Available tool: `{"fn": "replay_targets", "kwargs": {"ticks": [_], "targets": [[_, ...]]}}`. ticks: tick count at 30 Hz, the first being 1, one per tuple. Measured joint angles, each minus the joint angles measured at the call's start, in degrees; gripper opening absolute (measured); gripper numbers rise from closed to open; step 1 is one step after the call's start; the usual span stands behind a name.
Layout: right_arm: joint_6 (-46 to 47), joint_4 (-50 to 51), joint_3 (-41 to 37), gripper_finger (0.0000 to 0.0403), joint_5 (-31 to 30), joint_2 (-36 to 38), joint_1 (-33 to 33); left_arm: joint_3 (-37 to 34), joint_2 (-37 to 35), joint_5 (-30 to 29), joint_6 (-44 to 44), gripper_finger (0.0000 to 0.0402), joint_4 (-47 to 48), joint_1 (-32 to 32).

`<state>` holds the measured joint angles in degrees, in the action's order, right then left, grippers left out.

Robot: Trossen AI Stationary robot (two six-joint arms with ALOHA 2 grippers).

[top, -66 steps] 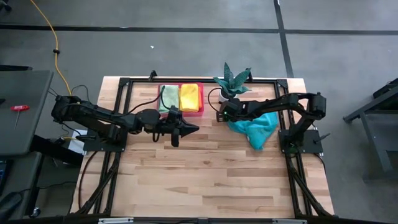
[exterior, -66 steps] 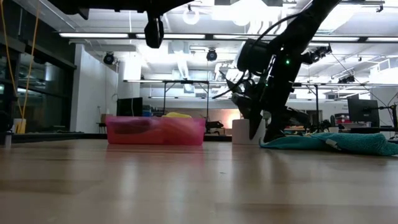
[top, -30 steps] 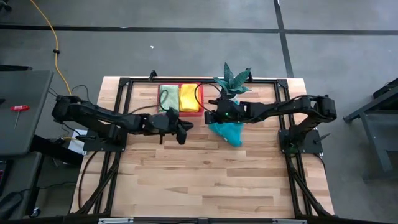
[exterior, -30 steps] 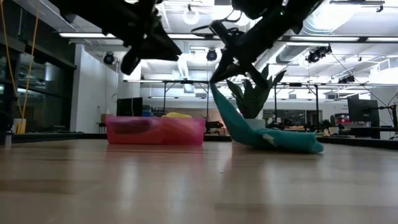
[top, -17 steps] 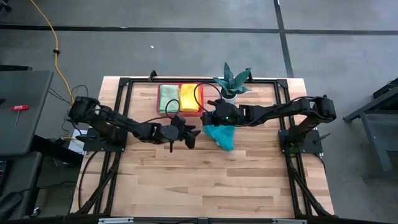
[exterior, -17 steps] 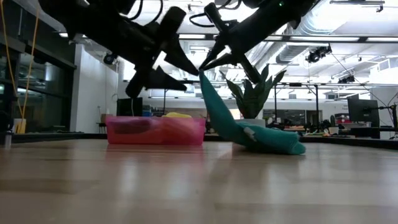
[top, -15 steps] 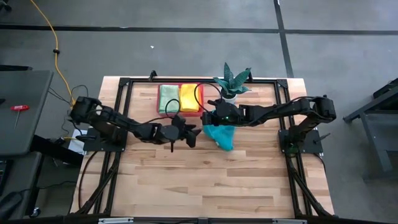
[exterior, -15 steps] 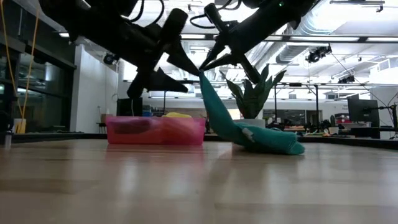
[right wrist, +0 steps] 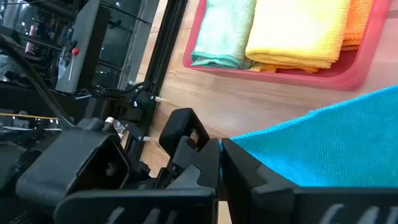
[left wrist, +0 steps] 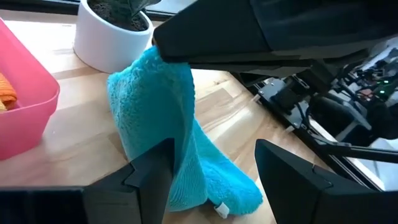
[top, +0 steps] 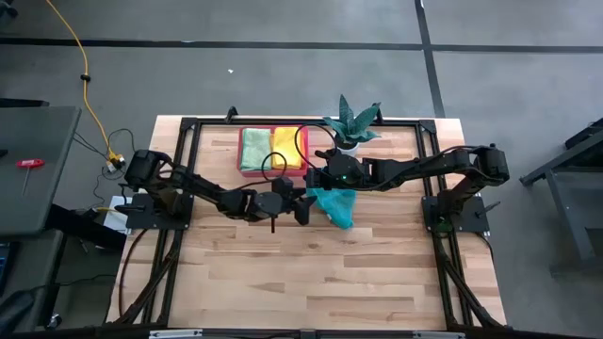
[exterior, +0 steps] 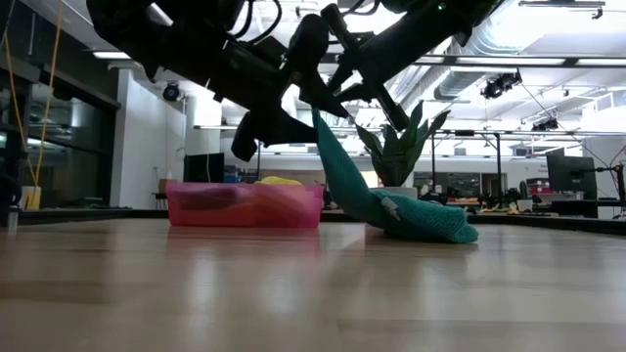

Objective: Fold microfiber towels
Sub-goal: Fold the blue microfiber towel

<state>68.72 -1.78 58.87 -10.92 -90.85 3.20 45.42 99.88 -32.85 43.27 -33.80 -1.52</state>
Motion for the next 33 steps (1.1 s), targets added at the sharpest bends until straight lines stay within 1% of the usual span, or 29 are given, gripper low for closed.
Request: {"fn": "replay_targets", "kwargs": {"ticks": [4, 7, 10, 13, 14, 15, 20, 24, 26, 30, 33], "targets": [[-0.1, 0.1, 0.0, 0.0, 0.0, 0.0, 0.0, 0.6, 0.1, -0.8, 0.0, 0.0209, 2.3, 0.0], [-0.1, 0.1, 0.0, 0.0, 0.0, 0.0, 0.0, 0.6, -0.2, -2.0, 0.1, 0.0185, 4.2, 0.0], [-0.1, 0.2, 0.0, 0.0, 0.0, 0.0, 0.0, 0.6, -0.3, -3.2, 1.1, 0.0129, 4.5, 0.0], [0.5, 0.2, 0.0, 0.0, 0.0, 0.0, 0.0, 0.6, -0.3, -4.0, 1.5, 0.0046, 4.4, 0.1], [0.4, 0.2, 0.0, 0.0, 0.0, 0.0, 0.0, 0.6, -0.3, -3.8, 1.6, 0.0024, 4.5, 0.3], [0.4, 0.2, 0.0, 0.0, 0.1, 0.0, 0.0, 0.6, -0.3, -3.3, 1.6, 0.0012, 4.5, 0.5], [-1.6, 0.4, 0.0, 0.0, 1.0, 0.0, 0.0, 0.6, -0.4, 0.4, 2.1, 0.0003, 6.7, 2.1], [-4.6, 1.1, 0.0, 0.0007, 4.2, 0.9, 0.5, 0.5, -2.8, 5.5, 2.6, 0.0002, 11.2, 2.9], [-6.6, 2.8, 0.0, 0.0022, 5.4, 1.6, 1.0, -0.5, -4.6, 8.5, 0.9, 0.0001, 13.8, 2.4], [-11.5, 9.6, 0.0, 0.0072, 7.7, 3.5, 1.5, -3.7, -8.8, 11.1, -0.3, 0.0001, 19.3, 0.6], [-16.4, 16.1, 0.0, 0.0114, 10.0, 4.5, 1.4, -7.7, -11.1, 13.9, -1.4, 0.0, 19.2, -1.3]]}}
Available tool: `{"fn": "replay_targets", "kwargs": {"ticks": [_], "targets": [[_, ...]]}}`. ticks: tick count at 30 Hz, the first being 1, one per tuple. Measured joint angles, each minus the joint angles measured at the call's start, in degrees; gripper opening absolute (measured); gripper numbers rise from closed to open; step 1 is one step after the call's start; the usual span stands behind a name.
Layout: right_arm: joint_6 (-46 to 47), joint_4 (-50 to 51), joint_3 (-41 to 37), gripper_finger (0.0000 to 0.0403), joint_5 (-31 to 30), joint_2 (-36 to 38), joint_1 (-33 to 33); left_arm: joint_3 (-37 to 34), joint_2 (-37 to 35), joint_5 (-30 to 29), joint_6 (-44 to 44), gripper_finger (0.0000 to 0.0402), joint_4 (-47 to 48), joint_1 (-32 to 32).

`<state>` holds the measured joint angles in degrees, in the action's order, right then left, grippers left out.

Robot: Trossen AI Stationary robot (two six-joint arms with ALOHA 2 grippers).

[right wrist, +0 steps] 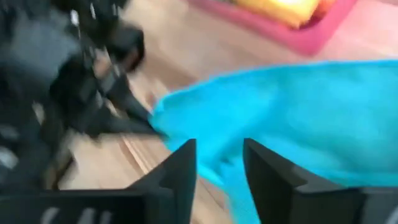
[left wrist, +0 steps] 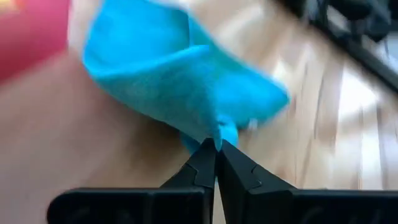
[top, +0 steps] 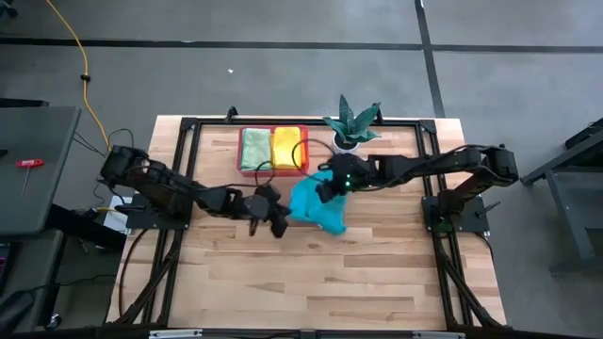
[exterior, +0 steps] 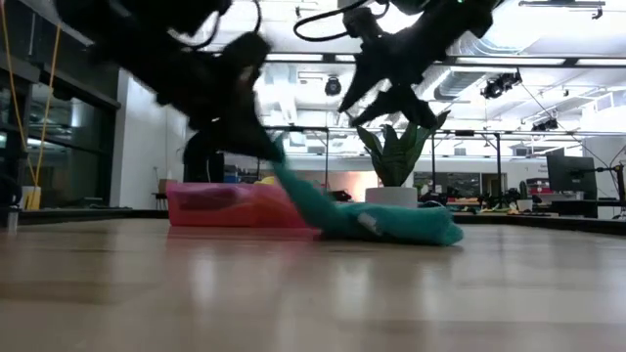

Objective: Fold microfiber towels
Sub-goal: Fold the blue microfiber towel

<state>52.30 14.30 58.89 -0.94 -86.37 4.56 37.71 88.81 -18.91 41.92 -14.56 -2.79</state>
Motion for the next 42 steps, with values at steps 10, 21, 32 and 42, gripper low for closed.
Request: {"fn": "replay_targets", "kwargs": {"ticks": [10, 21, 32, 42], "targets": [[-8.8, 5.3, -3.1, 0.018, 2.1, -3.8, -2.8, -9.2, -0.4, 16.0, -2.4, 0.0, 0.5, -7.8], [-9.0, -8.7, 0.2, 0.0181, -3.5, -16.0, -1.5, -11.1, 0.0, 20.4, -2.5, 0.0, 1.6, -16.8], [-14.9, -10.0, 14.0, 0.0181, -7.6, -31.4, -1.2, -11.0, -0.1, 18.6, -3.0, 0.0, 2.3, -18.3], [-15.2, -6.0, 18.0, 0.014, -14.7, -35.0, -1.1, -11.0, 0.0, 17.2, -0.5, 0.0, 1.3, -18.2]]}}
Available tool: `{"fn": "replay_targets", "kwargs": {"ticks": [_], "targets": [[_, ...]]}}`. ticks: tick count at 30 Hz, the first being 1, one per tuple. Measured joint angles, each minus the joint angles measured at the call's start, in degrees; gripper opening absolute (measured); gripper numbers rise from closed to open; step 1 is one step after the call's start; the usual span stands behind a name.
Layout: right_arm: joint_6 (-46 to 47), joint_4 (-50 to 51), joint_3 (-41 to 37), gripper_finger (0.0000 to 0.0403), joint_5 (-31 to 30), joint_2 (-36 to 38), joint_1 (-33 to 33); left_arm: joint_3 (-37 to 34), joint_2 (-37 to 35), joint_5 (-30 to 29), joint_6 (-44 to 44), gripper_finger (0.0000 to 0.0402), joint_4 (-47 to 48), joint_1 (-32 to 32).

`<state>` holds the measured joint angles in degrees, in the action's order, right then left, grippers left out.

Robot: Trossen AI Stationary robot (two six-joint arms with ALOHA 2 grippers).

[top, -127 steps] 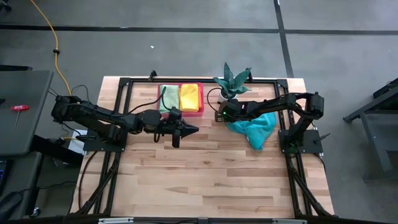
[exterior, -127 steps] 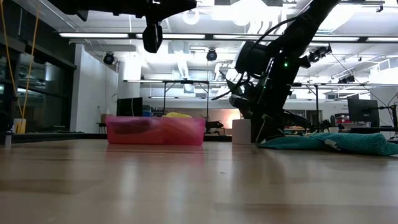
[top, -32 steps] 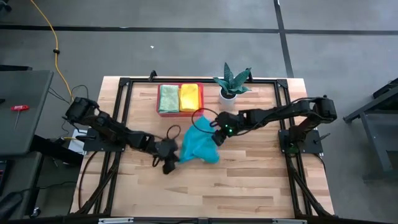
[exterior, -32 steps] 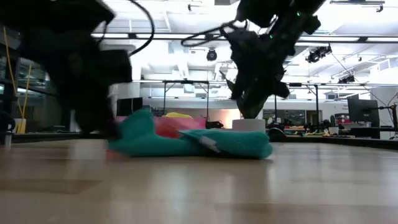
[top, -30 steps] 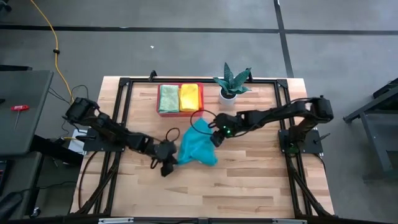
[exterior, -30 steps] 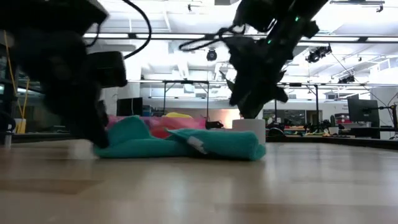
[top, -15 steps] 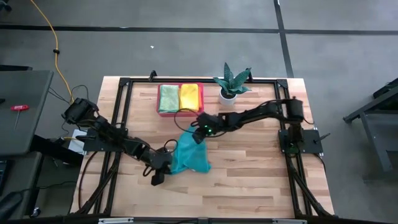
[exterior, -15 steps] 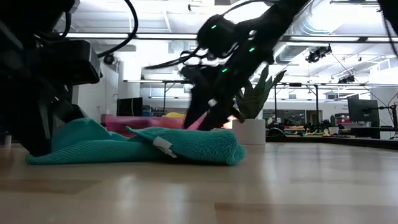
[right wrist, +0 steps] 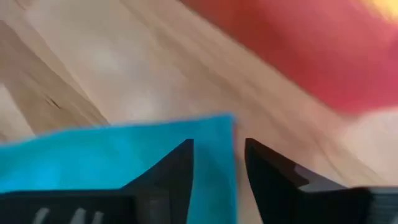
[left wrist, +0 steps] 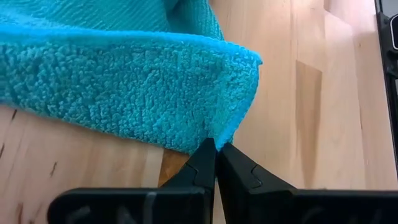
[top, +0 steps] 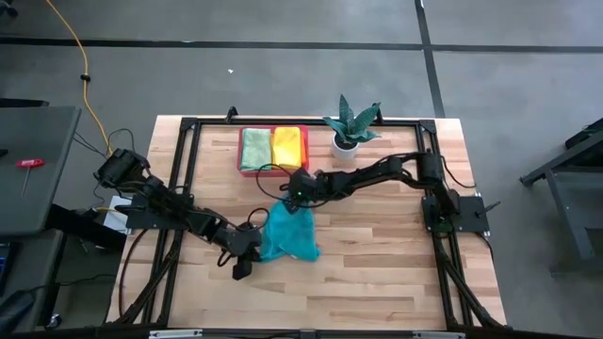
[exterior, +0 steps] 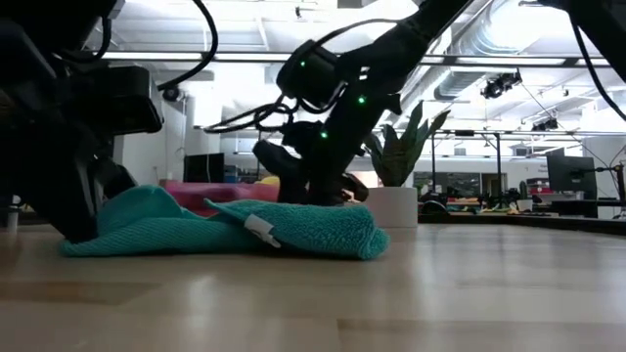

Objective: Fold microfiber towels
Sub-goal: Fold the blue microfiber towel

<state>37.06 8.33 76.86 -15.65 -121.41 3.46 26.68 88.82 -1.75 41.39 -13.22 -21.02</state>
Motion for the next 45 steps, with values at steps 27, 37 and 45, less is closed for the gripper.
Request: {"fn": "replay_targets", "kwargs": {"ticks": [27, 37, 45], "targets": [[-6.1, 21.2, -0.1, 0.0001, 1.1, 21.7, -4.1, 0.0, -23.2, 3.8, -3.2, 0.0, 5.2, 10.8], [-8.5, 27.9, -0.1, 0.0, -3.7, 37.8, -5.0, 2.5, -39.0, 5.0, -5.5, 0.0, 9.4, 21.6], [-11.9, 33.7, -0.1, 0.0, -3.9, 43.5, -3.7, 11.7, -42.7, 6.1, -21.5, 0.0, 23.6, 29.1]]}}
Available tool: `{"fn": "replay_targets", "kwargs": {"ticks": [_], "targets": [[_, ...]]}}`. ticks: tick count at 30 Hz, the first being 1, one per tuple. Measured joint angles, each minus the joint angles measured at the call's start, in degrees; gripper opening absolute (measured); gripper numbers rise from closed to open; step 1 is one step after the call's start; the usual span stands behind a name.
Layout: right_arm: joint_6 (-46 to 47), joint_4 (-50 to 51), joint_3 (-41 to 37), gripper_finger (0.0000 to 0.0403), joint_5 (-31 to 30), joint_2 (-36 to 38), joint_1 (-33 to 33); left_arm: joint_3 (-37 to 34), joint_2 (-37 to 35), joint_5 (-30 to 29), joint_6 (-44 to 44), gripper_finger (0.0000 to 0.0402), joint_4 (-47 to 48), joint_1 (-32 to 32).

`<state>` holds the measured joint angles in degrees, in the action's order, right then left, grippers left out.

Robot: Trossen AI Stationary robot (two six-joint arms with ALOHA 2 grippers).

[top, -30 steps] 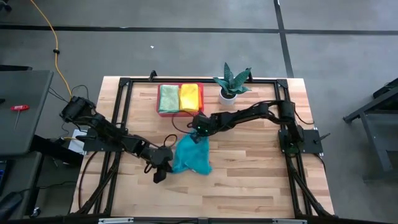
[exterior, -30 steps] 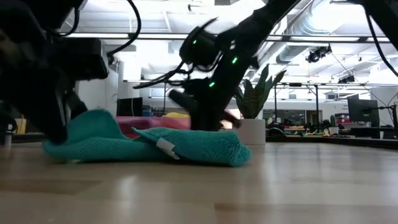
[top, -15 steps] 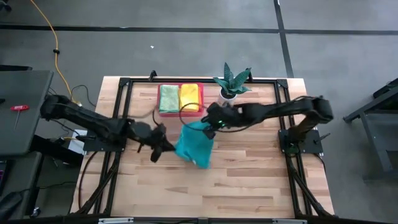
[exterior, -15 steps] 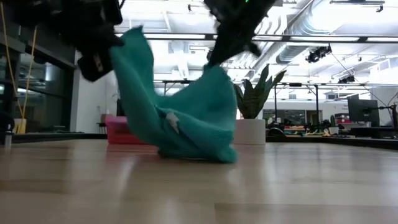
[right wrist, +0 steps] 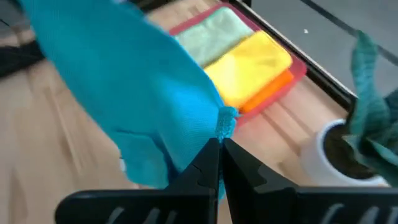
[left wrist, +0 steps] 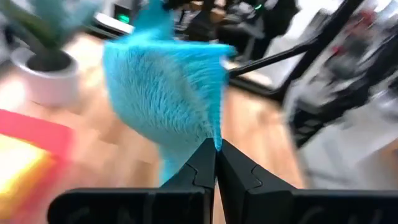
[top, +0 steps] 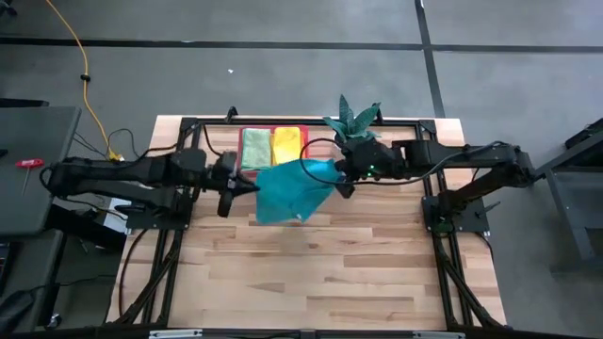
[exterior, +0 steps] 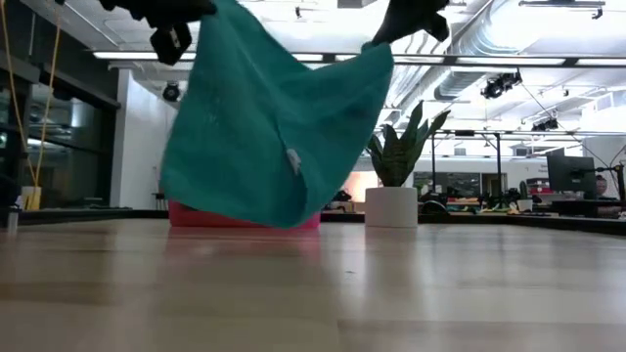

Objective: Fold microfiber towels
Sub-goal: Fold the blue microfiber towel

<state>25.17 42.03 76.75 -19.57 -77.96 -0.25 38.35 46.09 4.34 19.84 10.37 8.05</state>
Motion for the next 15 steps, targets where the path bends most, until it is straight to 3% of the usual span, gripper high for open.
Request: {"fn": "replay_targets", "kwargs": {"ticks": [7, 15], "targets": [[-4.8, 2.2, 0.0, 0.0, -4.0, 0.2, 2.2, 6.2, 0.1, -8.8, -18.4, 0.0, 11.7, 7.9], [-8.6, 1.5, 0.0, 0.0, -5.4, 2.3, 4.3, 9.5, 0.1, -9.4, -28.5, 0.0, 14.9, 14.1]]}}
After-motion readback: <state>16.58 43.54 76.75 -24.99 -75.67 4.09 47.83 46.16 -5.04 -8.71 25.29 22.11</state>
